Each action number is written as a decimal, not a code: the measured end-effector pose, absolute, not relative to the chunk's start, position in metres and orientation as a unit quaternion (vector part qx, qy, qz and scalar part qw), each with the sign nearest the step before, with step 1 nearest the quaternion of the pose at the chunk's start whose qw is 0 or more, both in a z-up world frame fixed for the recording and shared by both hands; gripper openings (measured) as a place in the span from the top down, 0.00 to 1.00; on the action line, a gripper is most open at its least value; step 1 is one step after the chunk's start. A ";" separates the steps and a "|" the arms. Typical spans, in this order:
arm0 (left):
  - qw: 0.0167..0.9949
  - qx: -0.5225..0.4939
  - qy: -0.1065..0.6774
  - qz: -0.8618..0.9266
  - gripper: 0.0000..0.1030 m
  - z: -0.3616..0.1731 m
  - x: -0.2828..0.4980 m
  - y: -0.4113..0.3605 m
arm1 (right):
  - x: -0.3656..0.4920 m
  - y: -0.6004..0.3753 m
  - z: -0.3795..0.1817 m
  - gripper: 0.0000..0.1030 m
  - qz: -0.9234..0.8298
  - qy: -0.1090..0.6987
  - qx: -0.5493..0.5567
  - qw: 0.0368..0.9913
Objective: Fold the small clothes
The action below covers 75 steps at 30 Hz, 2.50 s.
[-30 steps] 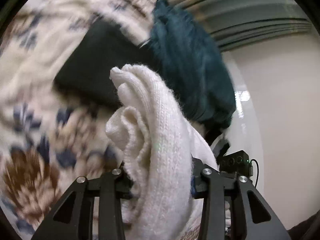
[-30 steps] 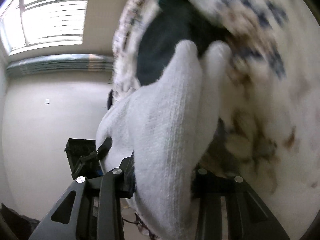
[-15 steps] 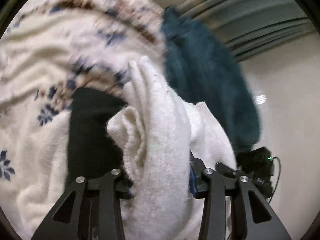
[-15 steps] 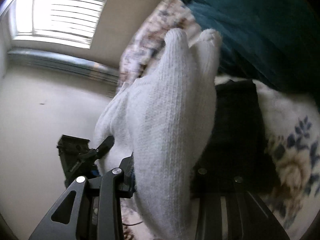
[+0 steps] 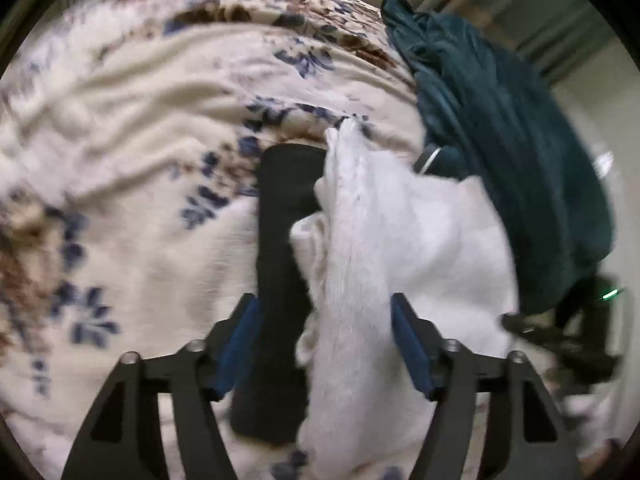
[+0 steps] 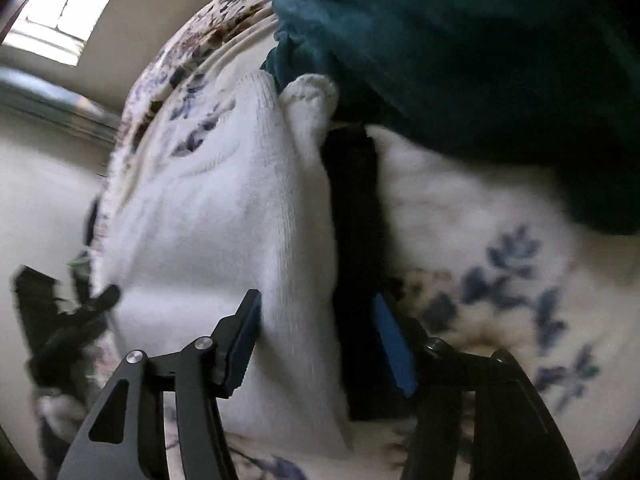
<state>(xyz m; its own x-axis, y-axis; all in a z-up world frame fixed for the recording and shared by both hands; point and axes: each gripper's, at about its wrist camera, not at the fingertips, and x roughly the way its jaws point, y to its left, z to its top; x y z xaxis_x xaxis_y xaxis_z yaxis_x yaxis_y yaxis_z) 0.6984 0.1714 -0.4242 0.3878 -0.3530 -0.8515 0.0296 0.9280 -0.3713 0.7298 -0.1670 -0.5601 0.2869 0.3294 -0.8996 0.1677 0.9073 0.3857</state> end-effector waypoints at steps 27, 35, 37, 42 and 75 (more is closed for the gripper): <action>0.899 -0.001 0.436 -0.029 0.13 -0.166 0.469 0.105 | 0.482 -0.093 -0.233 0.00 -0.093 0.466 0.020 0.880; 0.921 0.006 0.388 -0.030 0.13 -0.074 0.391 0.105 | 0.380 -0.085 -0.112 0.00 -0.087 0.407 0.022 0.909; 0.924 0.006 0.381 -0.030 0.13 -0.057 0.373 0.104 | 0.359 -0.082 -0.091 0.00 -0.084 0.397 0.018 0.914; 0.928 -0.001 0.371 -0.033 0.13 -0.026 0.335 0.102 | 0.306 -0.080 -0.046 0.00 -0.074 0.376 0.021 0.923; 0.945 -0.009 0.327 -0.002 0.00 0.020 0.249 0.109 | 0.204 -0.077 0.037 0.00 -0.038 0.330 -0.005 0.943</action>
